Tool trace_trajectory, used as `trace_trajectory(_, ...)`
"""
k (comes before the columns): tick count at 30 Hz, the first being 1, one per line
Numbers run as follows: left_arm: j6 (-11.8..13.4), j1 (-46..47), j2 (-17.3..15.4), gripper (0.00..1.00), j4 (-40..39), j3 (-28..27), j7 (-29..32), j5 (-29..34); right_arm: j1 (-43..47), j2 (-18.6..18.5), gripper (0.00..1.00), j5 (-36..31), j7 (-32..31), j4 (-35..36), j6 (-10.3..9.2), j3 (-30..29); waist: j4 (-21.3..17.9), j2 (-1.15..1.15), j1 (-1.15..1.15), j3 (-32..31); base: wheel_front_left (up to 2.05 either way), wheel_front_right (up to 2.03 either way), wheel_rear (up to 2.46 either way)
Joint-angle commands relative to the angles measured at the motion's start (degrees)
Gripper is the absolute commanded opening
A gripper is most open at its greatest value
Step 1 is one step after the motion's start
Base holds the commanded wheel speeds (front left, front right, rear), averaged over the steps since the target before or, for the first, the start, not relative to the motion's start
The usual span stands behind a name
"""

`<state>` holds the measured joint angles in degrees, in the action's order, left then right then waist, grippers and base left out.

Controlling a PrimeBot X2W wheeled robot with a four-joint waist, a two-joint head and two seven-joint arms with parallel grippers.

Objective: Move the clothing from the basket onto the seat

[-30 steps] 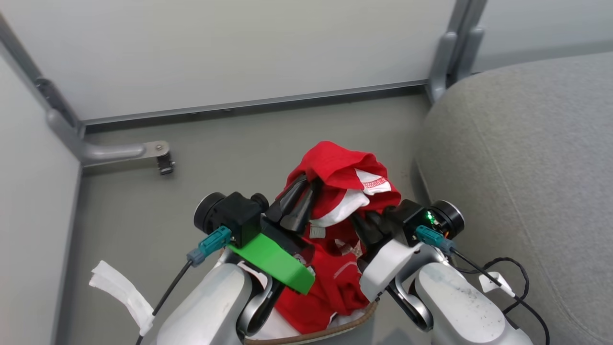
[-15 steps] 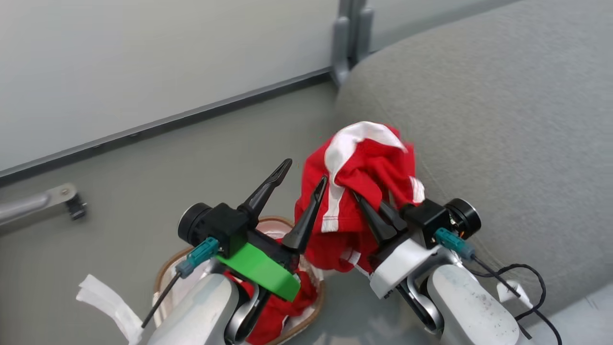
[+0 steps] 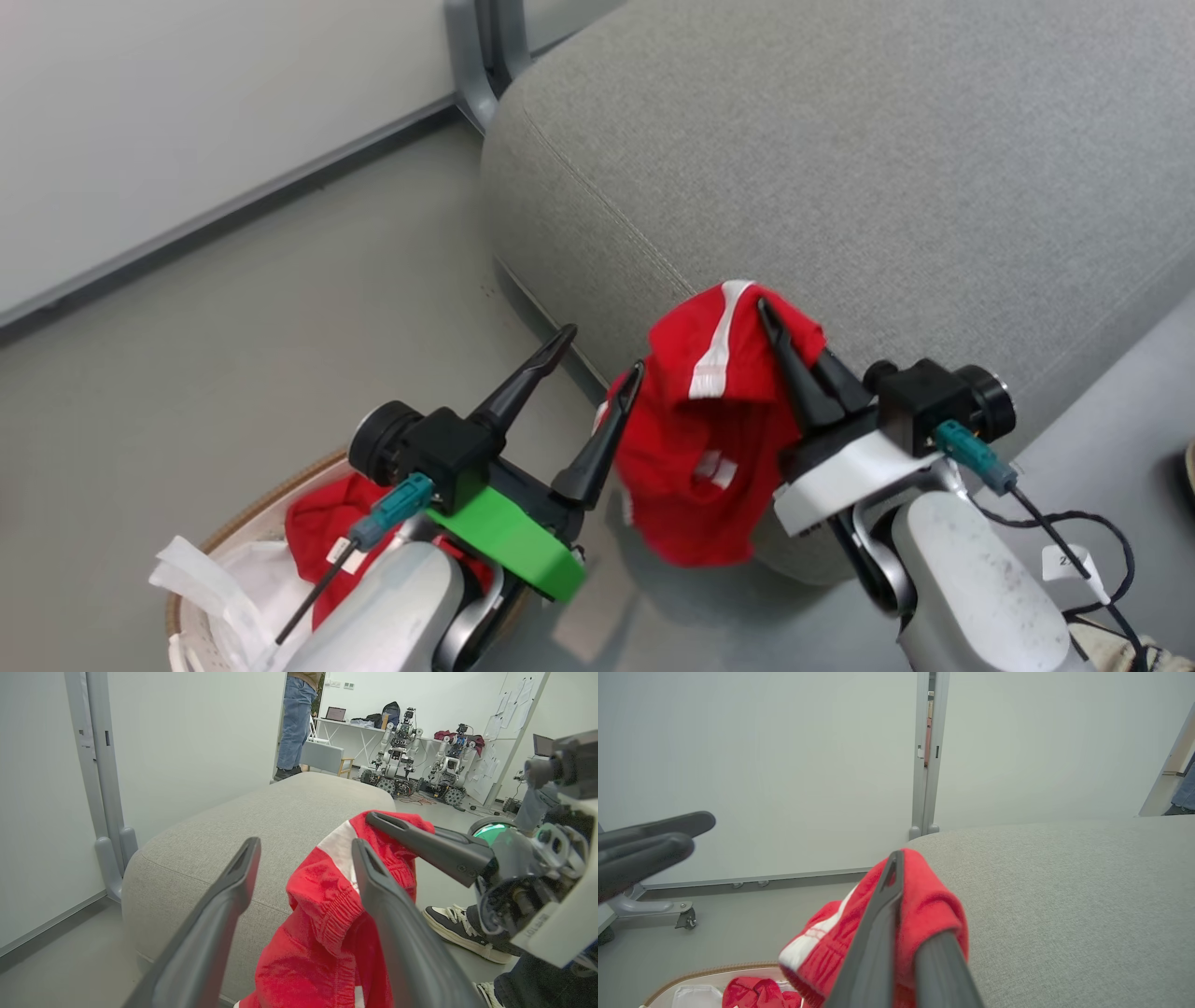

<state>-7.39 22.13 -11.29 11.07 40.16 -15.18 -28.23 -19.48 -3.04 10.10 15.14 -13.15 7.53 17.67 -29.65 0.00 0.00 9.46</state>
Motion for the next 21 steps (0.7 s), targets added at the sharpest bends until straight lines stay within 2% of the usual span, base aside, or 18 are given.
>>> trace_trajectory(1,-0.17,1.00,-1.05,1.00,-0.10,-0.34,0.05,-0.45,-1.61,0.10,0.00,-0.91,0.02,0.43,-0.08,-1.05,-1.94,0.00,0.00,3.17,0.00,0.00,0.00)
trace_trajectory(7,-0.17,-0.52,-4.02,1.00,-0.87,-1.82,0.05,0.13,-10.22,0.02,0.00,-6.10,0.02,-1.50,-0.08,-3.66,-1.86,0.00,0.00,6.50,0.00,0.00,0.00)
trace_trajectory(21,-0.18,1.50,-13.04,1.00,-7.48,-2.93,0.04,0.19,-37.71,-6.34,0.00,-20.28,0.01,-11.83,-0.08,-15.85,6.79,0.00,0.00,21.02,0.00,0.00,0.00)
